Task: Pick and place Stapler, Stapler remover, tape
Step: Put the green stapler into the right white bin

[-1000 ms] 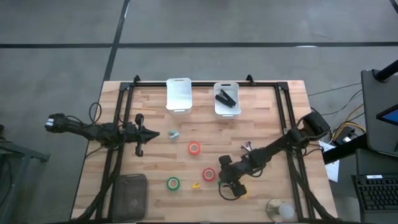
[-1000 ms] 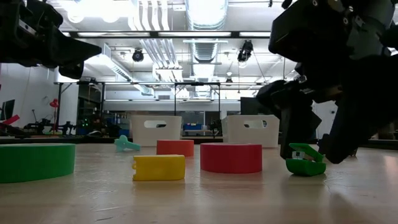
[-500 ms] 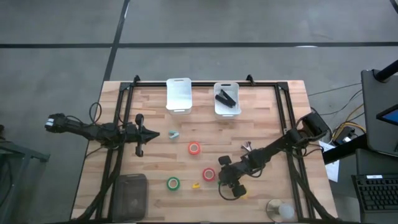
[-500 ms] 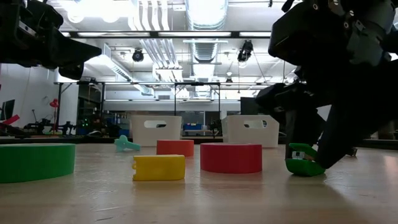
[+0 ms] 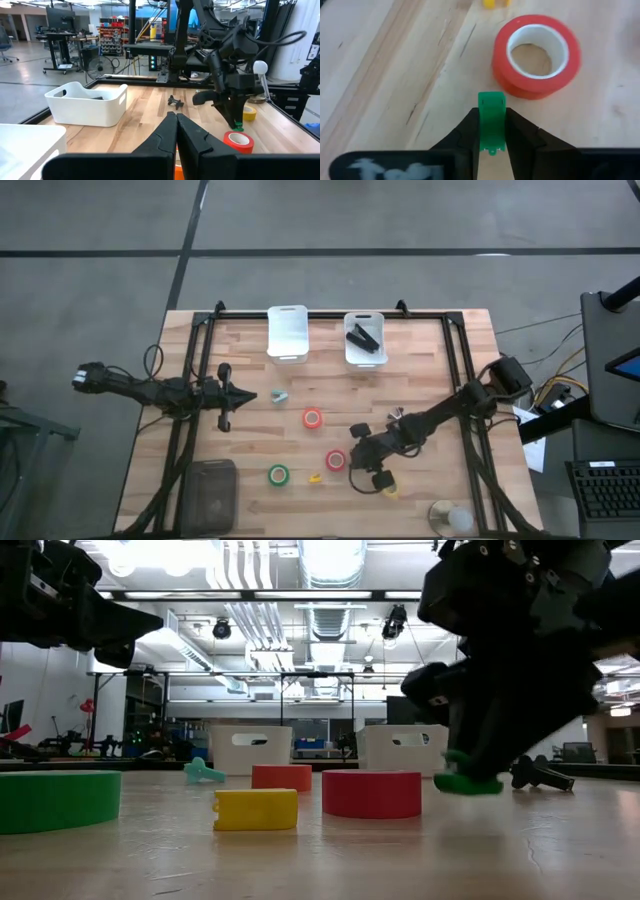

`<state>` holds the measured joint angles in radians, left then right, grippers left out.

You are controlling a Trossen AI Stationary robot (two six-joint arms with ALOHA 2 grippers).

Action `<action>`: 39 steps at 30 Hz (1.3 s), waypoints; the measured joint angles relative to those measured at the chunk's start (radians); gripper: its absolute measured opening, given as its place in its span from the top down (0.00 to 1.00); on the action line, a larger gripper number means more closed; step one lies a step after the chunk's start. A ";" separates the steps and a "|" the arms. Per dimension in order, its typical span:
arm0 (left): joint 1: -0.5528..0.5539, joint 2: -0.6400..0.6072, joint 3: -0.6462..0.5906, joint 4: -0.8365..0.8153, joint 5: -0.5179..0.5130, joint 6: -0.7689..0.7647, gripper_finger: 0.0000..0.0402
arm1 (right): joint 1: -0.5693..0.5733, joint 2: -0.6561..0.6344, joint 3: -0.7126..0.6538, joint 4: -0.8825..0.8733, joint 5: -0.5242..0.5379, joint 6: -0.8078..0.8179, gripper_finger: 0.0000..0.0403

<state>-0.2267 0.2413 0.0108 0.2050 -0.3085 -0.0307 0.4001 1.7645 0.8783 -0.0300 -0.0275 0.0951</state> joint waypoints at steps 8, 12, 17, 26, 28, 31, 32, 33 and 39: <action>0.000 0.000 0.000 -0.006 0.000 0.000 0.97 | -0.084 -0.120 0.000 -0.084 0.016 -0.043 0.81; 0.000 0.002 0.000 -0.006 0.000 0.000 0.97 | -0.153 -0.214 0.000 -0.127 0.146 -0.083 0.83; 0.000 0.004 0.000 -0.007 0.000 0.000 0.97 | -0.260 -0.325 0.000 -0.118 0.330 -0.106 0.81; 0.000 0.008 0.000 -0.017 0.000 0.000 0.97 | -0.481 -0.386 -0.007 -0.039 0.437 -0.003 0.82; 0.000 0.008 0.000 -0.022 0.000 0.000 0.97 | -0.534 -0.374 -0.008 -0.039 0.440 0.003 0.83; 0.000 0.008 0.000 -0.022 0.000 0.000 0.97 | -0.609 -0.350 -0.009 -0.047 0.440 0.016 0.82; 0.000 0.008 0.000 -0.022 -0.001 0.000 0.97 | -0.634 -0.340 -0.009 -0.047 0.439 0.018 0.82; 0.000 0.009 0.000 -0.023 -0.001 0.000 0.97 | -0.657 -0.329 -0.009 -0.048 0.437 0.018 0.81; 0.000 0.009 0.000 -0.024 0.000 0.000 0.97 | -0.790 -0.265 -0.009 -0.048 0.336 0.034 0.80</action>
<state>-0.2268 0.2504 0.0108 0.1813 -0.3088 -0.0307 -0.3900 1.4995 0.8696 -0.0776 0.3090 0.1295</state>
